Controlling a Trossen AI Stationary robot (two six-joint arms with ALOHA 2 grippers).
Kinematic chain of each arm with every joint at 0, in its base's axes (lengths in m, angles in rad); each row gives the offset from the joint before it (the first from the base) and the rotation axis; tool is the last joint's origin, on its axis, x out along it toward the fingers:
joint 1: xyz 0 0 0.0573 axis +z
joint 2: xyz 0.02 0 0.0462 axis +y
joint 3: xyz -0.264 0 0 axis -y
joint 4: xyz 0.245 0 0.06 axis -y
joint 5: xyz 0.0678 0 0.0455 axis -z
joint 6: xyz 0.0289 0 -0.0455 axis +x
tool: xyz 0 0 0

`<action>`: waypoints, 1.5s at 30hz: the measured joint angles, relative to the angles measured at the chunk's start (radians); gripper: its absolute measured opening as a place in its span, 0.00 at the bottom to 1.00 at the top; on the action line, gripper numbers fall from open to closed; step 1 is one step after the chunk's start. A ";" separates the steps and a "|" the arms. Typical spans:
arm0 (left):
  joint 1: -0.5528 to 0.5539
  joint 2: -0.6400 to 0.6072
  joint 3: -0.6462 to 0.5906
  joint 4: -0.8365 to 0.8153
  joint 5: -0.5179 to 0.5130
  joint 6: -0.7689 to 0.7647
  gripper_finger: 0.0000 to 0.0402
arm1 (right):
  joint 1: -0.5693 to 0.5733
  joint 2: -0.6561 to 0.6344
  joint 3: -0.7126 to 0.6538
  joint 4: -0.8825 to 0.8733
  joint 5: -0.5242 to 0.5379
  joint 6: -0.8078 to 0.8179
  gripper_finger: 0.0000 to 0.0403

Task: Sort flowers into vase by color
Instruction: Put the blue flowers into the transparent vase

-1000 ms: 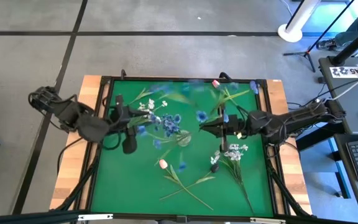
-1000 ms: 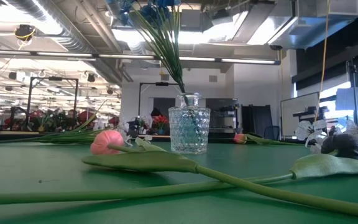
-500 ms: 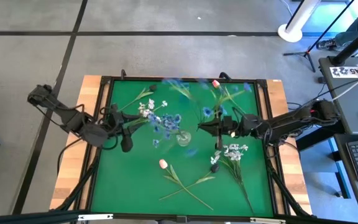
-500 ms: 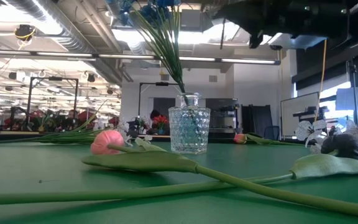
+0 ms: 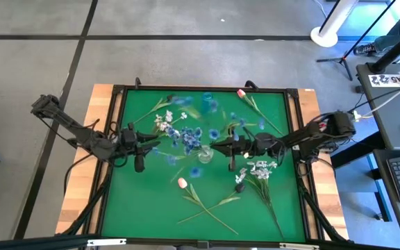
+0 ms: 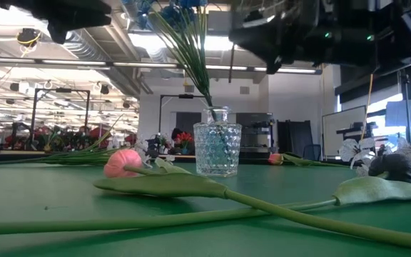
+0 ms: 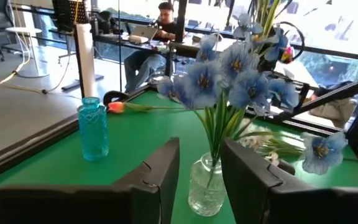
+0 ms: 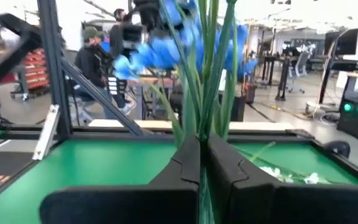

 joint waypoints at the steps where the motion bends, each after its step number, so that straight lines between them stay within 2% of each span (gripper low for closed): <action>1: 0.000 0.001 -0.003 0.006 -0.001 0.000 0.27 | -0.006 0.019 0.008 0.000 0.000 0.003 0.01; 15: 0.000 0.003 -0.004 0.008 -0.012 -0.018 0.23 | -0.056 0.175 0.039 0.022 -0.009 0.056 0.02; 30: 0.000 0.003 -0.004 0.008 -0.012 -0.019 0.23 | -0.056 0.177 0.039 -0.164 -0.010 0.056 0.04; 36: 0.000 0.003 -0.004 0.012 -0.013 -0.019 0.23 | -0.056 0.174 0.039 -0.178 -0.056 0.056 0.05; 40: 0.000 0.003 -0.004 0.028 -0.013 -0.019 0.23 | -0.056 0.164 0.039 -0.191 -0.070 0.056 0.11; 45: 0.000 0.000 -0.005 0.069 -0.013 -0.016 0.23 | -0.056 0.129 0.038 -0.237 -0.088 0.057 0.27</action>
